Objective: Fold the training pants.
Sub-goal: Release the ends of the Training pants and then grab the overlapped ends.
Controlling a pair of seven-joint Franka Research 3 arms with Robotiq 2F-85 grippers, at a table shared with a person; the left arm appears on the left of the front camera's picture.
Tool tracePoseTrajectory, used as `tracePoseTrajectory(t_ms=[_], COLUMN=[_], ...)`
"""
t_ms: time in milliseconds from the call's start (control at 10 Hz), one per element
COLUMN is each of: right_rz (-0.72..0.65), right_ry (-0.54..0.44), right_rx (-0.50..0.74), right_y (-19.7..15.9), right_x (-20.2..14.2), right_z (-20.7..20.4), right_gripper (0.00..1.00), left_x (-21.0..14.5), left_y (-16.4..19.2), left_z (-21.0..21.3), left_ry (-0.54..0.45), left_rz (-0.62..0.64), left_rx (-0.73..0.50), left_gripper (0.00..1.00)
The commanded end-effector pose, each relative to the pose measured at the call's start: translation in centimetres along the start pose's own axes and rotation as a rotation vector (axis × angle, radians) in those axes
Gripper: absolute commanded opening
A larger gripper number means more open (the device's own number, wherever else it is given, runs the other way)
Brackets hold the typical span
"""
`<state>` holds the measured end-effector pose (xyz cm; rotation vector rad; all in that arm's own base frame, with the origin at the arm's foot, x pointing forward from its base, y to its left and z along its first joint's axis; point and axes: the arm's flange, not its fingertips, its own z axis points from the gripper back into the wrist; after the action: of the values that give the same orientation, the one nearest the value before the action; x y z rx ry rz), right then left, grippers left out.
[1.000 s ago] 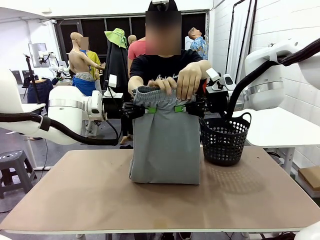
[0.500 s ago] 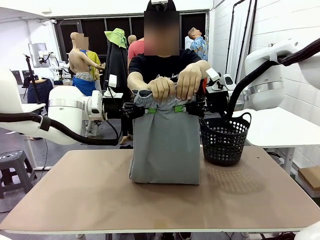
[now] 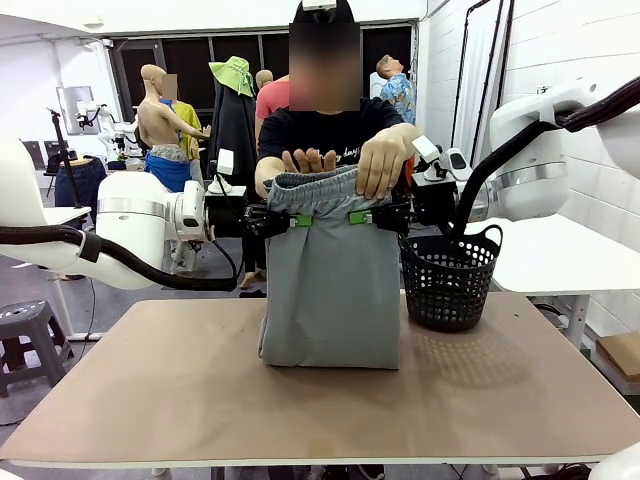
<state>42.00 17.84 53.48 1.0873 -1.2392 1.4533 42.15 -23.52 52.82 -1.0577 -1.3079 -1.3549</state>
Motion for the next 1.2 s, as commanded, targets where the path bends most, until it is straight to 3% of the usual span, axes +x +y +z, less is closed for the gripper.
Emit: tracePoseTrajectory(t_ms=[0, 1100], right_rz=[0.007, 0.007], right_ry=[-0.016, -0.016], right_rx=[-0.003, -0.003], right_y=[0.19, 0.19], right_x=[0.02, 0.02], right_z=[-0.07, -0.07], right_gripper=[0.00, 0.00], left_x=[0.46, 0.46], left_y=[-0.01, -0.01], left_z=[0.09, 0.09], left_ry=[0.002, 0.002], left_rz=[0.013, 0.013], left_rx=[0.010, 0.010], left_gripper=[0.00, 0.00])
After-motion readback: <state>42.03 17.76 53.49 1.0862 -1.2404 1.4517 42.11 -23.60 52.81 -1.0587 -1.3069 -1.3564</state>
